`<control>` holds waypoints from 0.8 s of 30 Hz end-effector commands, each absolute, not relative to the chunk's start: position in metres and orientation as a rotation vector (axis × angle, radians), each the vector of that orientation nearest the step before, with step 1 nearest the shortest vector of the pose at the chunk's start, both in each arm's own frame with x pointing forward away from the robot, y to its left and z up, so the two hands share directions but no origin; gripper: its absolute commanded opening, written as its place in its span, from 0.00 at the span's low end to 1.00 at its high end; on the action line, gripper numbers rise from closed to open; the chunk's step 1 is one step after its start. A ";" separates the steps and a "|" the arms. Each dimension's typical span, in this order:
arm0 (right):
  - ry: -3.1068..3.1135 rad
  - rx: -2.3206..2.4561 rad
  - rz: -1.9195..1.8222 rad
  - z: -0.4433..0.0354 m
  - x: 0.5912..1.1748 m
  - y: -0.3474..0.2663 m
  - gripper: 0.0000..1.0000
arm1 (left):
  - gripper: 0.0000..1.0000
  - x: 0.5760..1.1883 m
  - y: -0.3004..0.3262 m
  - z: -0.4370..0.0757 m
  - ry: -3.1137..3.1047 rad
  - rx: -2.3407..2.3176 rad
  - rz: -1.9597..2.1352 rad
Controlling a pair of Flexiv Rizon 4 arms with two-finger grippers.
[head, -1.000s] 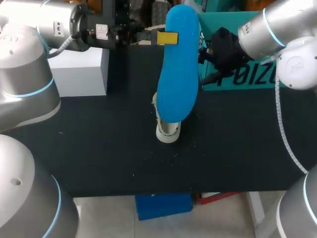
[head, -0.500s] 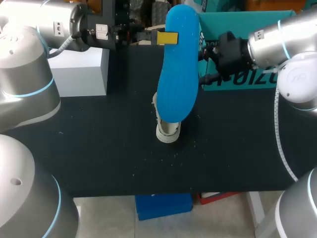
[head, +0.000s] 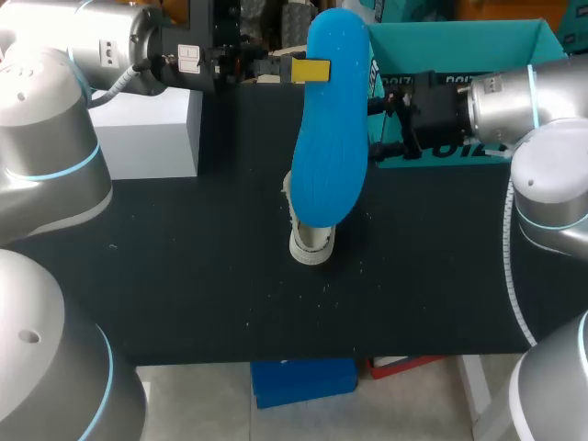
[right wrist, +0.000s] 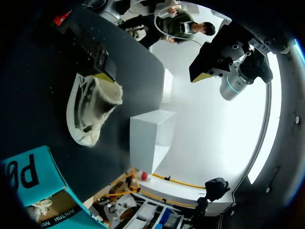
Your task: Take the shoe out of the shoebox, open the shoe tongue, remove and reinsert the insole, then place the shoe into the shoebox
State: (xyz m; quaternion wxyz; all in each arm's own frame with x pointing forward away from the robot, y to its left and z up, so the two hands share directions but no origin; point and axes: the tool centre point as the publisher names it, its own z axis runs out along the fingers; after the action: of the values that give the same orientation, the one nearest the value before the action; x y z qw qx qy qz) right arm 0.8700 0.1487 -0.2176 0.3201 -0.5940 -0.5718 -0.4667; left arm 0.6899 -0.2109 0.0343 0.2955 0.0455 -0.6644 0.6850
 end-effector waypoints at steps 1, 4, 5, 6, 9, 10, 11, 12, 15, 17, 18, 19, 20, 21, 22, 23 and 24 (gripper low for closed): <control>-1.445 -1.490 -1.284 -0.223 0.870 0.152 1.00 | 0.00 0.689 -0.212 0.033 -1.769 0.122 1.823; -1.409 -1.470 -1.296 -0.224 0.870 0.153 1.00 | 0.00 0.689 -0.212 0.033 -1.769 0.122 1.823; -1.405 -1.469 -1.297 -0.225 0.870 0.154 1.00 | 0.00 0.689 -0.212 0.033 -1.769 0.122 1.823; -1.401 -1.469 -1.298 -0.226 0.871 0.154 1.00 | 0.00 0.689 -0.212 0.033 -1.769 0.122 1.823; -1.375 -1.457 -1.308 -0.227 0.871 0.154 1.00 | 0.00 0.689 -0.212 0.033 -1.769 0.122 1.823; -1.368 -1.453 -1.311 -0.227 0.871 0.154 1.00 | 0.00 0.689 -0.212 0.033 -1.769 0.122 1.823; -1.366 -1.450 -1.314 -0.227 0.871 0.154 1.00 | 0.00 0.689 -0.212 0.033 -1.769 0.122 1.823; -1.364 -1.446 -1.317 -0.227 0.872 0.154 1.00 | 0.00 0.689 -0.212 0.033 -1.769 0.122 1.823; -1.330 -1.409 -1.340 -0.228 0.873 0.154 1.00 | 0.00 0.689 -0.212 0.033 -1.769 0.122 1.823; -1.326 -1.403 -1.346 -0.228 0.874 0.154 1.00 | 0.00 0.689 -0.212 0.033 -1.769 0.122 1.823; -1.326 -1.401 -1.348 -0.228 0.875 0.154 1.00 | 0.00 0.689 -0.212 0.033 -1.769 0.122 1.823; -1.326 -1.400 -1.350 -0.228 0.876 0.153 1.00 | 0.00 0.689 -0.212 0.033 -1.769 0.122 1.823; -1.325 -1.398 -1.353 -0.228 0.877 0.153 1.00 | 0.00 0.689 -0.212 0.033 -1.769 0.122 1.823; -1.325 -1.397 -1.354 -0.228 0.877 0.153 1.00 | 0.00 0.689 -0.212 0.033 -1.769 0.122 1.823; -1.327 -1.401 -1.354 -0.228 0.878 0.154 1.00 | 0.00 0.689 -0.212 0.033 -1.769 0.122 1.823; -1.337 -1.425 -1.366 -0.228 0.880 0.154 1.00 | 0.00 0.689 -0.212 0.033 -1.769 0.122 1.823; -1.330 -1.439 -1.371 -0.228 0.881 0.153 1.00 | 0.00 0.689 -0.212 0.033 -1.769 0.122 1.823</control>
State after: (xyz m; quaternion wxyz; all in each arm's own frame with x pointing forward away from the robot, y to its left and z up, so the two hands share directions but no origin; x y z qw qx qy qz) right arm 0.8805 0.1488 -0.2280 0.3735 -0.5525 -0.5211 -0.5325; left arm 0.6899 -0.2109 0.0343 0.2955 0.0455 -0.6644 0.6850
